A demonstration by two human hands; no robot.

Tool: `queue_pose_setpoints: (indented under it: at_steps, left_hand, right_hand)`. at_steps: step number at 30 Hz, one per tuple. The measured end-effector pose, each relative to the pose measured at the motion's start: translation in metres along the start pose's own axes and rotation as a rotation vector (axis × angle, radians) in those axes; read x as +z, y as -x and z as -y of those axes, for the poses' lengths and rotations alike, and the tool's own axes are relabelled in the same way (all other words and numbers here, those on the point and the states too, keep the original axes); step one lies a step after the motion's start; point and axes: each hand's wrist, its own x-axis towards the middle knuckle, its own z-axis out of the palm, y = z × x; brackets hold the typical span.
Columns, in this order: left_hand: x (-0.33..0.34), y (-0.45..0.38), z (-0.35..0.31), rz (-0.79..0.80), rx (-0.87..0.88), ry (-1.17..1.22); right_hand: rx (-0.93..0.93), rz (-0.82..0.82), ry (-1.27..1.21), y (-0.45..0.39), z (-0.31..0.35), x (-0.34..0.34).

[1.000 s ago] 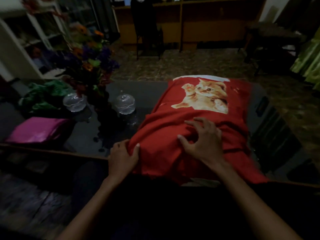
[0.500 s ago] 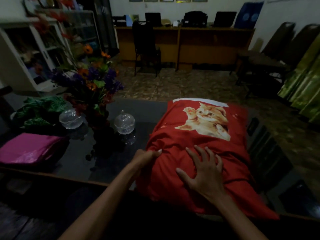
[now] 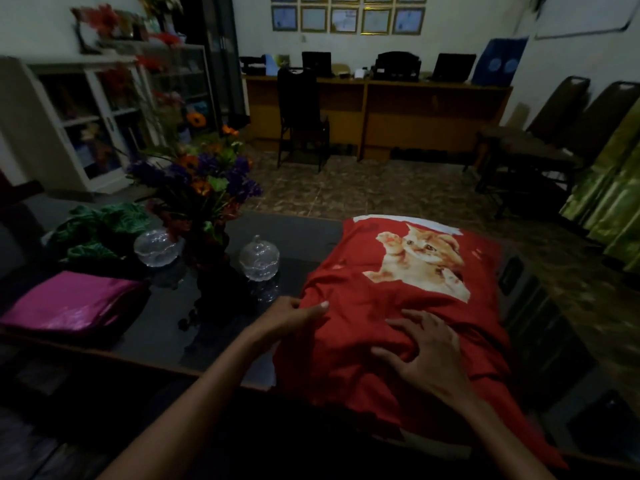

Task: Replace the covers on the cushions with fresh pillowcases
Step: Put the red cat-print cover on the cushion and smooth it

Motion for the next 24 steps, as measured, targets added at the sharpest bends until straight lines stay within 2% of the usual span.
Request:
queue_pose_setpoints:
  at_steps: [4,7,10,14,16,18,21,24]
  left_hand:
    - [-0.013,0.003,0.037,-0.1,-0.152,0.093]
    - [-0.015,0.001,0.046,-0.128,-0.228,0.19]
    - [-0.016,-0.004,0.049,-0.14,-0.197,0.166]
    - [-0.011,-0.01,0.038,-0.227,-0.062,0.306]
    - [-0.011,-0.021,0.034,-0.312,0.028,0.152]
    - [-0.01,-0.029,0.027,-0.362,0.076,-0.012]
    - [-0.007,-0.041,0.018,-0.361,0.125,-0.083]
    - [-0.002,-0.046,0.013,-0.328,0.132,-0.122]
  right_hand:
    - [0.068,-0.068,-0.102,-0.019,0.022,0.004]
    - [0.033,0.013,-0.035,-0.03,0.033,0.009]
    - [0.086,0.06,0.089,-0.038,0.04,0.007]
    - [0.281,0.023,0.108,-0.045,0.034,-0.001]
    - [0.306,0.035,0.103,-0.046,0.036,0.0]
    - [0.248,0.023,0.074,-0.048,0.042,0.002]
    - [0.098,-0.01,-0.058,-0.052,0.06,0.008]
    - [0.056,0.103,0.006,-0.06,0.076,0.023]
